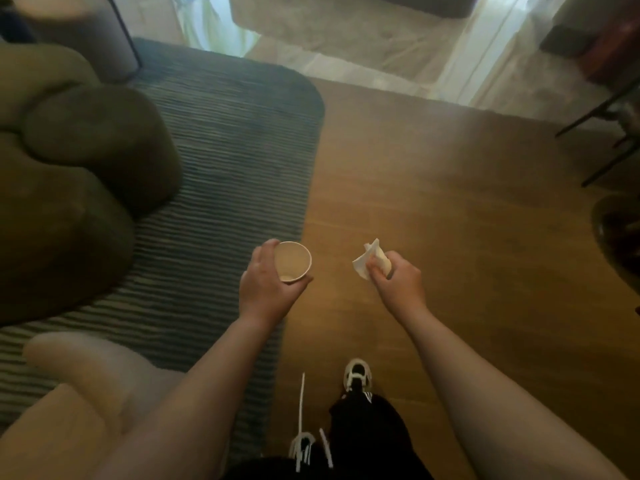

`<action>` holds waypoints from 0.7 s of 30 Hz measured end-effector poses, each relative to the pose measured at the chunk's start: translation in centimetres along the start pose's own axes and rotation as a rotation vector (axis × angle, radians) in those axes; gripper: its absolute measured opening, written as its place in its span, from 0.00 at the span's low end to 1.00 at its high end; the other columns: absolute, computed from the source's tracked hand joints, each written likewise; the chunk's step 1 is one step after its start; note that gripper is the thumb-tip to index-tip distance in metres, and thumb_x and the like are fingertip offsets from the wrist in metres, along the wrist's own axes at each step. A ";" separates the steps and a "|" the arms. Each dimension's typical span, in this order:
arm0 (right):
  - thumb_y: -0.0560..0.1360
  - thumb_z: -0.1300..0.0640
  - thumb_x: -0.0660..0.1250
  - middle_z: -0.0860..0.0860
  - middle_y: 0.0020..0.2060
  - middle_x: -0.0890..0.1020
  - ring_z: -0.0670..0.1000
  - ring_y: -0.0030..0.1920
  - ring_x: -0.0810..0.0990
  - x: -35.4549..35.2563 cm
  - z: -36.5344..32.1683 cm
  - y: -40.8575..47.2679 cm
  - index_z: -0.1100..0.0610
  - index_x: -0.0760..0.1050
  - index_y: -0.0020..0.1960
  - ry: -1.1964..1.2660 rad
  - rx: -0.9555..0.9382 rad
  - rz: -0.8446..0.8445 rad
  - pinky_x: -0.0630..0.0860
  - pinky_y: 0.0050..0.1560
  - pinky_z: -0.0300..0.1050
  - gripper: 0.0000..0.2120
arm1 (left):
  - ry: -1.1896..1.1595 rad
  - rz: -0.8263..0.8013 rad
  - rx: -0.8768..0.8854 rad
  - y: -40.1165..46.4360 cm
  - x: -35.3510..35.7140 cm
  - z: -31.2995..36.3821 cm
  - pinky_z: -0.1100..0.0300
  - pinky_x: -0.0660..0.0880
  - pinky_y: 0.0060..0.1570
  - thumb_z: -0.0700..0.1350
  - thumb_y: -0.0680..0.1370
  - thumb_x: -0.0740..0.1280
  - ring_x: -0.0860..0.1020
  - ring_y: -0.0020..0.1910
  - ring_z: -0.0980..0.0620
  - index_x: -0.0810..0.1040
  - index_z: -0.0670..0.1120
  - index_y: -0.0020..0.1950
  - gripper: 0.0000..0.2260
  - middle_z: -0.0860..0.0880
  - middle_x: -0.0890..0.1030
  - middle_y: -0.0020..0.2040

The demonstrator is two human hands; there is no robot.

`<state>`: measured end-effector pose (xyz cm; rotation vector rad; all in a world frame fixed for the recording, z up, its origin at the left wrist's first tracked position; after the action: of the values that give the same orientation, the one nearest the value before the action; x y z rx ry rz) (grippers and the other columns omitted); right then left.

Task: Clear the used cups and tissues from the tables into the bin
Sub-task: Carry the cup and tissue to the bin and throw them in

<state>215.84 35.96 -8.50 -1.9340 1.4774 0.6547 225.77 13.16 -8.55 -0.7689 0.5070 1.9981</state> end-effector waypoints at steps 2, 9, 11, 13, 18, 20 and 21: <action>0.77 0.46 0.62 0.48 0.37 0.78 0.48 0.35 0.75 1.1 -1.3 5.1 0.51 0.74 0.43 -0.006 -0.036 -0.028 0.67 0.31 0.41 0.10 | 0.012 0.028 -0.033 4.4 0.4 -0.8 0.45 0.73 0.54 0.58 0.65 0.75 0.73 0.56 0.47 0.66 0.46 0.68 0.37 0.46 0.72 0.61; 0.77 0.46 0.62 0.47 0.35 0.78 0.48 0.35 0.75 3.7 -5.5 28.0 0.48 0.73 0.42 0.025 -0.109 -0.057 0.69 0.31 0.43 0.09 | 0.059 0.110 -0.117 24.0 3.5 -2.1 0.46 0.73 0.55 0.59 0.66 0.75 0.72 0.55 0.50 0.64 0.48 0.68 0.36 0.48 0.71 0.61; 0.77 0.46 0.62 0.46 0.35 0.77 0.46 0.34 0.75 3.8 -8.0 35.3 0.47 0.72 0.40 0.003 -0.135 -0.082 0.66 0.31 0.41 0.08 | 0.082 0.121 -0.156 30.5 3.6 -1.8 0.46 0.73 0.55 0.59 0.66 0.74 0.71 0.54 0.51 0.64 0.48 0.68 0.37 0.48 0.71 0.61; 0.77 0.45 0.62 0.45 0.36 0.77 0.45 0.35 0.75 3.5 -10.8 41.9 0.47 0.72 0.41 -0.018 -0.163 -0.113 0.65 0.31 0.40 0.09 | 0.086 0.137 -0.191 36.8 3.2 -1.2 0.46 0.73 0.55 0.59 0.66 0.74 0.71 0.55 0.51 0.64 0.49 0.68 0.37 0.49 0.70 0.61; 0.76 0.44 0.62 0.44 0.34 0.76 0.43 0.34 0.74 4.4 -18.6 55.6 0.46 0.70 0.38 -0.067 -0.235 -0.160 0.63 0.30 0.40 0.10 | 0.071 0.220 -0.224 50.7 1.6 -0.6 0.47 0.72 0.57 0.59 0.66 0.75 0.72 0.56 0.49 0.65 0.48 0.67 0.36 0.48 0.71 0.61; 0.77 0.44 0.62 0.44 0.35 0.77 0.43 0.34 0.74 5.8 -21.3 60.4 0.45 0.70 0.39 -0.062 -0.249 -0.200 0.64 0.30 0.40 0.09 | 0.069 0.245 -0.246 55.8 1.2 -1.2 0.47 0.72 0.57 0.59 0.65 0.75 0.72 0.56 0.49 0.65 0.47 0.67 0.36 0.48 0.71 0.60; 0.77 0.45 0.61 0.44 0.35 0.77 0.43 0.35 0.74 6.6 -22.7 62.9 0.45 0.71 0.40 -0.065 -0.262 -0.213 0.65 0.30 0.40 0.09 | 0.068 0.261 -0.259 58.4 1.0 -1.7 0.47 0.72 0.57 0.58 0.65 0.75 0.72 0.56 0.49 0.65 0.47 0.67 0.36 0.48 0.71 0.60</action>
<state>157.18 3.20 -8.22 -2.2075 1.1712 0.8370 175.57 -16.76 -7.52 -0.9727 0.4080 2.3165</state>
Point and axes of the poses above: each hand's wrist, its own y-axis towards the middle knuckle, its own x-axis out of the palm, z = x × y, the point moved 6 cm from there along y, towards the middle knuckle
